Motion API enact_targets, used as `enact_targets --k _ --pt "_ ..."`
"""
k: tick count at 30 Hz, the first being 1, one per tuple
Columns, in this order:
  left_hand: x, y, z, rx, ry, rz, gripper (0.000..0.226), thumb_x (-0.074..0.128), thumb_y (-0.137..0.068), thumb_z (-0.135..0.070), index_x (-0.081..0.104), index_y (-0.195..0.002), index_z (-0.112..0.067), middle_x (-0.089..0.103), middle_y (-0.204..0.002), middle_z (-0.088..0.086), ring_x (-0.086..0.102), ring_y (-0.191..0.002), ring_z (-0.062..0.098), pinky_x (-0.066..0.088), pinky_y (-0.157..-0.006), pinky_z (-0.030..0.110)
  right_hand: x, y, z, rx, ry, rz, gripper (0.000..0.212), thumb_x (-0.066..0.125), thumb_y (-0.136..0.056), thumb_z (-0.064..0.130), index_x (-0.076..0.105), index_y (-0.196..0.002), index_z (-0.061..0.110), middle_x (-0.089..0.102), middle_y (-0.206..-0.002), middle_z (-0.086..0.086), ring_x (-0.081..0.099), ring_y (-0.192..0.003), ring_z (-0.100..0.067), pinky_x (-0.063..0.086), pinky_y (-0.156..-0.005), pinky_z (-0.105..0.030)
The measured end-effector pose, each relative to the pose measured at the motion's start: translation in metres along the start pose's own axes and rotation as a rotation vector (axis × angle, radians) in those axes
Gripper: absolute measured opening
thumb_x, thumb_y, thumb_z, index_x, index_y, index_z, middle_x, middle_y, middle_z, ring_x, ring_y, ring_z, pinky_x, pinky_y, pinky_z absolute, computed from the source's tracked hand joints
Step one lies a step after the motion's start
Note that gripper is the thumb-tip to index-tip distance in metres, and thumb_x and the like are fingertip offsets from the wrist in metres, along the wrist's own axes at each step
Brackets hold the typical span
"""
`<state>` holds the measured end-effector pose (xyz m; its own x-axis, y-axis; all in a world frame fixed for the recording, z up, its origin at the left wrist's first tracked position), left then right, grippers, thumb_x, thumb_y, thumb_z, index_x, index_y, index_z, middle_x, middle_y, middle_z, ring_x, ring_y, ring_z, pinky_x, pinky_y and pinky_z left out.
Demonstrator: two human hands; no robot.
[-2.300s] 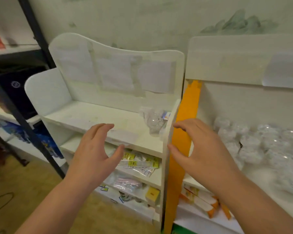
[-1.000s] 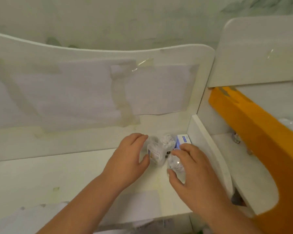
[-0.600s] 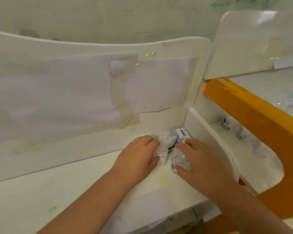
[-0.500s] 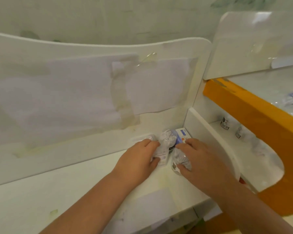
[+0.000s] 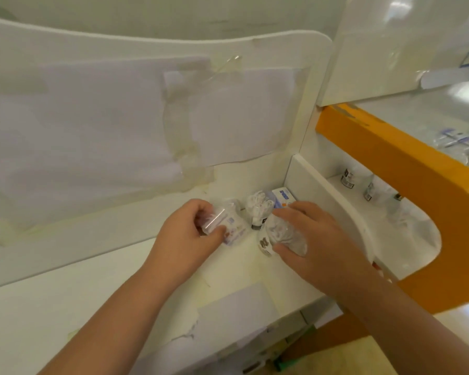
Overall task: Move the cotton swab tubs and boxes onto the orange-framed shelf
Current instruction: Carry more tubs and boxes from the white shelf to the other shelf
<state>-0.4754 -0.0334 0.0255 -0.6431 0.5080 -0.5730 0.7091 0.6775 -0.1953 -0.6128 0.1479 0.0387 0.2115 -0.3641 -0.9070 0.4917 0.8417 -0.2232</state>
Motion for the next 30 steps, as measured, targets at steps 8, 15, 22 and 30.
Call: enact_targets --k 8,15,22,30 --pt "-0.022 0.026 -0.008 -0.089 0.282 -0.152 0.021 0.076 -0.074 -0.024 0.060 -0.088 -0.029 0.069 -0.086 -0.001 0.066 -0.077 0.022 0.051 -0.068 0.037 -0.052 0.022 0.016 0.020 -0.176 -0.186 0.055 0.073 -0.082 0.044 0.043 -0.128 0.047 0.039 -0.116 0.031 0.049 -0.104 0.001 0.042 -0.084 -0.015" --pt "-0.020 0.068 -0.045 -0.093 0.284 -0.261 0.029 0.076 -0.074 -0.028 0.057 -0.095 -0.030 0.067 -0.088 -0.003 0.063 -0.076 0.020 0.049 -0.065 0.033 -0.090 0.064 0.011 -0.051 -0.180 -0.212 0.052 0.069 -0.082 0.051 0.042 -0.127 0.049 0.041 -0.121 0.034 0.044 -0.110 0.004 0.039 -0.088 -0.015" --pt "0.015 0.121 -0.113 -0.078 0.205 -0.266 0.040 0.073 -0.077 -0.026 0.056 -0.111 -0.039 0.066 -0.089 -0.011 0.064 -0.077 0.008 0.047 -0.068 0.028 -0.129 0.142 -0.016 -0.114 -0.226 -0.246 0.053 0.066 -0.078 0.054 0.044 -0.126 0.049 0.043 -0.124 0.031 0.048 -0.117 0.000 0.048 -0.092 -0.026" --pt "0.096 0.188 -0.216 -0.002 0.239 -0.256 0.029 0.072 -0.079 -0.017 0.056 -0.095 -0.035 0.067 -0.089 -0.017 0.065 -0.079 0.004 0.049 -0.066 0.025 -0.184 0.240 -0.093 -0.151 -0.254 -0.237 0.054 0.066 -0.081 0.053 0.045 -0.130 0.048 0.046 -0.132 0.026 0.049 -0.122 -0.003 0.051 -0.092 -0.036"
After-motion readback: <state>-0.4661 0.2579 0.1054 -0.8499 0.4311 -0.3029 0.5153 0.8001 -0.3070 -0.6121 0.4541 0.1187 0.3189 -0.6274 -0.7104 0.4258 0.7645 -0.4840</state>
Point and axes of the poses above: each hand's wrist, its own y-axis away from the middle knuckle, its own x-axis out of the palm, z = x × y, the point moved 8 cm from there along -y, towards the middle knuckle
